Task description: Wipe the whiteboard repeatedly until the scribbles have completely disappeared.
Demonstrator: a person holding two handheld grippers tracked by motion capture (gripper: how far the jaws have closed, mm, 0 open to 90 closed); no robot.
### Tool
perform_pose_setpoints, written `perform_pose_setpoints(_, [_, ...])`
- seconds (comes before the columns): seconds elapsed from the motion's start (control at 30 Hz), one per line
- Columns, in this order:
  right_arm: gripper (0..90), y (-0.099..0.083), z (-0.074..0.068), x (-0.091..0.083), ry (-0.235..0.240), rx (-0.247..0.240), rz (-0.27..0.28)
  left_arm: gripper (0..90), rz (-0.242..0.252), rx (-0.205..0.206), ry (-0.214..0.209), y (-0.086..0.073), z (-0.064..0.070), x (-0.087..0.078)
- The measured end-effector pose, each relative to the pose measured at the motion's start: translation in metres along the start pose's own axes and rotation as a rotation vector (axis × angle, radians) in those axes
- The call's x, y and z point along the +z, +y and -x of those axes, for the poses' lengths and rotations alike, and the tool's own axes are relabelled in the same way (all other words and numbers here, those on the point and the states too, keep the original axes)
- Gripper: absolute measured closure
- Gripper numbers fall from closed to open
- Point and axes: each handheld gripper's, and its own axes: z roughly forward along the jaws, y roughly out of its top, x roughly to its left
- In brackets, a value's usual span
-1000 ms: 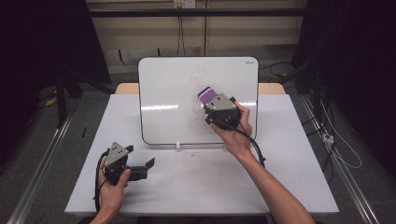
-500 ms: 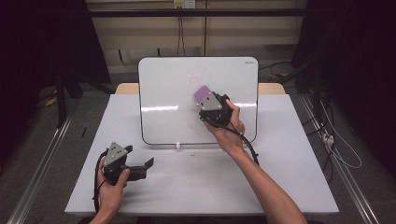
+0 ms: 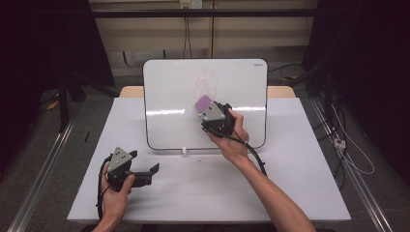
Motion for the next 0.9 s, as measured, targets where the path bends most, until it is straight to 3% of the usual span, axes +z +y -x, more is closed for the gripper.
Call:
perform_pose_setpoints(0.07, [41.5, 0.000, -0.002, 0.000, -0.002, -0.015, -0.001, 5.4, 0.001, 0.002, 0.000, 0.000, 0.000, 0.000])
perform_pose_setpoints(0.17, [41.5, 0.000, 0.001, 0.001, 0.002, -0.001, 0.003, 5.3, 0.000, 0.001, -0.002, 0.000, 0.000, 0.000])
perform_pose_setpoints(0.43, [41.5, 0.002, 0.025, 0.000, -0.047, 0.061, 0.013, 5.3, 0.002, 0.002, 0.001, 0.000, 0.000, 0.000])
perform_pose_setpoints(0.6, [41.5, 0.003, 0.036, -0.005, -0.051, 0.091, 0.027, 4.7, 0.002, 0.005, 0.003, 0.000, 0.000, -0.001])
perform_pose_setpoints(0.77, [41.5, 0.013, 0.045, -0.005, -0.075, 0.082, 0.034, 4.1, 0.005, 0.004, 0.007, 0.001, 0.000, -0.002])
perform_pose_setpoints(0.9, [41.5, 0.014, 0.043, 0.001, -0.074, 0.076, 0.011, 4.1, 0.013, -0.005, 0.012, 0.000, 0.000, -0.003])
